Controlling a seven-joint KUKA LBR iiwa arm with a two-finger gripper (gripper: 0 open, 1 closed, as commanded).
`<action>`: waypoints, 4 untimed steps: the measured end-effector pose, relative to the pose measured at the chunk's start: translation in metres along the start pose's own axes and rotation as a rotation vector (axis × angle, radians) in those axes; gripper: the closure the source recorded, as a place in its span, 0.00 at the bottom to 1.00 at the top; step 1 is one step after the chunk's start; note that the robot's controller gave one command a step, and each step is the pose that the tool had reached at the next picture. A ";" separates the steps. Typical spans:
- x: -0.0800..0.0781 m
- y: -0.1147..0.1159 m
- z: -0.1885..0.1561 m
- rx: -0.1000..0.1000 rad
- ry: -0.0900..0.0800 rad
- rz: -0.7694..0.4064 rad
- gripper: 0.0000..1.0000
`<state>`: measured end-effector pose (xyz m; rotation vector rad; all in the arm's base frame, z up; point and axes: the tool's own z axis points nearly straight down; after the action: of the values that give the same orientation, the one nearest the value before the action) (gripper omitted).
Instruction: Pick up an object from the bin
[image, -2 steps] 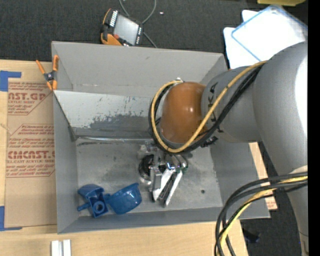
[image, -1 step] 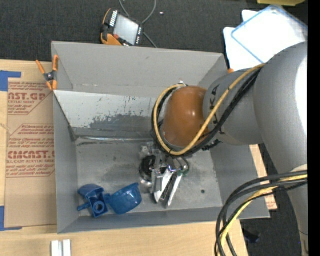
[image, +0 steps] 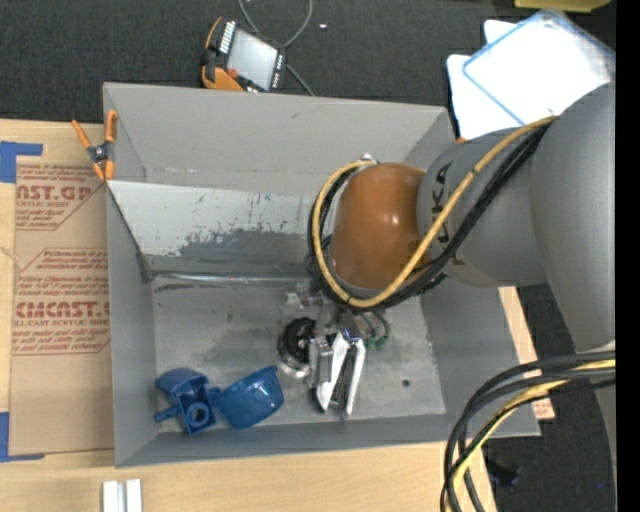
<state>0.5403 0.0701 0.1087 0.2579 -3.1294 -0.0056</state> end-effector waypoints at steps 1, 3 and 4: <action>-0.007 0.035 -0.058 -0.001 -0.004 -0.057 0.00; 0.012 0.024 0.030 -0.002 0.000 -0.167 0.00; -0.016 0.035 0.028 -0.003 -0.017 -0.127 0.00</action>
Offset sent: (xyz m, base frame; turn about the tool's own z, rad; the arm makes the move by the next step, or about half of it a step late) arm 0.0000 0.0000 0.0000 0.0000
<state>0.5500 0.1075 0.0804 0.4586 -3.1233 -0.0121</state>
